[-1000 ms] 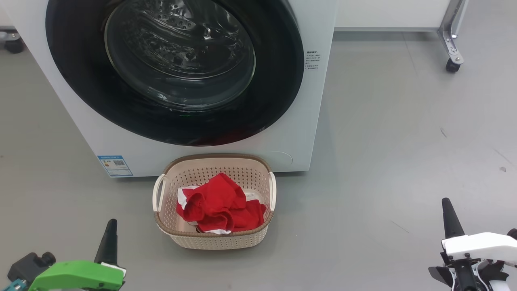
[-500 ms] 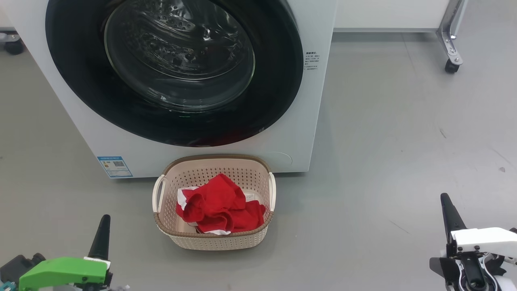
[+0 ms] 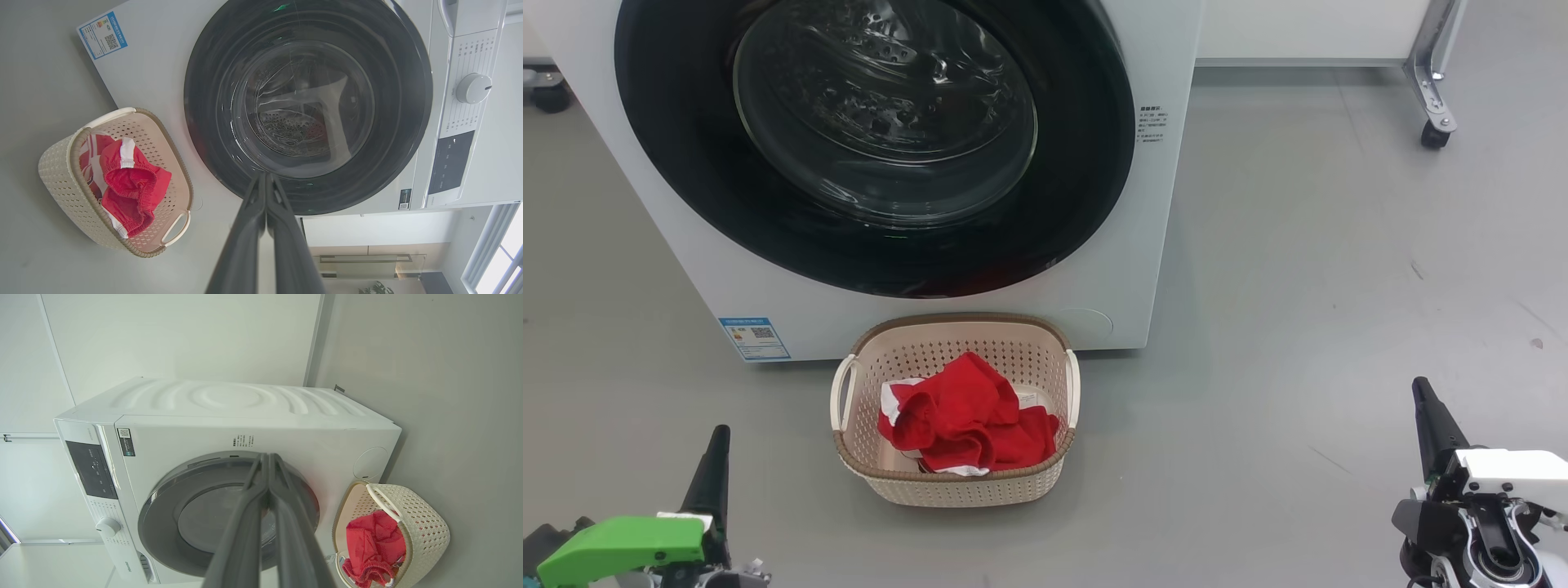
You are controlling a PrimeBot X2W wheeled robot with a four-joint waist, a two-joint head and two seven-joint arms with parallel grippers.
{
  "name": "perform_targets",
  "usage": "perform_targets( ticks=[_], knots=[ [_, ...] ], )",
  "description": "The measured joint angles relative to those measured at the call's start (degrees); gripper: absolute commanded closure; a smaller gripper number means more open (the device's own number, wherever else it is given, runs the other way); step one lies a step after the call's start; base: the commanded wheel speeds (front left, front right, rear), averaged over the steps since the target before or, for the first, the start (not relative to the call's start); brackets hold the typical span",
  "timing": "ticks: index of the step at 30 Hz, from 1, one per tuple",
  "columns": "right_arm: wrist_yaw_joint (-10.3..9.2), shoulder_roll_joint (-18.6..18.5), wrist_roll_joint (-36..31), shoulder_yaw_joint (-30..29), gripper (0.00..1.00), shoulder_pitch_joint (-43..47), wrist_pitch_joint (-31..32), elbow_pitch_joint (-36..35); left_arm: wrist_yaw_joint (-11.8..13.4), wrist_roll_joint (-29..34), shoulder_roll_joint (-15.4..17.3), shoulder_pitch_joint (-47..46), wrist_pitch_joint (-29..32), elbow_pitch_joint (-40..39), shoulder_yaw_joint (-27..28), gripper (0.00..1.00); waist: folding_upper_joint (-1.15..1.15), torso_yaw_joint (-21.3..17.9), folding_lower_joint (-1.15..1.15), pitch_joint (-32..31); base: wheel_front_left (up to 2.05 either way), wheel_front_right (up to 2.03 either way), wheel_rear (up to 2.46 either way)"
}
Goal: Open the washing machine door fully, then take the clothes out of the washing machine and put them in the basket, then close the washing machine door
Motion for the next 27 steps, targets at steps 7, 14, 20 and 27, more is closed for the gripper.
perform_targets(
  ticks=[7, 14, 20, 27],
  knots=[
    [0.4, -0.1, 1.53, -0.22, 1.0, -0.37, 0.47, 0.48, -0.23, -1.02, -0.07, -0.62, 0.01, 0.48, 0.44, 1.0, 0.0, -0.01, 0.0, -0.03, 0.0, 0.0, 0.0],
    [0.4, -0.1, 1.53, -0.22, 1.0, -0.41, 0.47, 0.75, -0.27, -1.02, -0.13, -0.76, 0.02, 0.67, 0.49, 1.0, 0.0, -0.01, 0.0, -0.04, 0.0, 0.0, 0.0],
    [0.44, -0.1, 1.53, -0.25, 1.0, -0.71, 0.48, 0.97, -0.29, -1.02, -0.14, -0.78, 0.43, 0.86, 0.54, 1.0, 0.0, -0.01, 0.0, -0.05, 0.0, 0.0, 0.0],
    [0.44, -0.1, 1.53, -0.29, 1.0, -0.91, 0.48, 1.07, -0.3, -1.02, -0.15, -0.79, 0.43, 1.08, 0.56, 1.0, 0.0, -0.01, 0.0, -0.05, 0.0, 0.0, 0.0]
  ],
)
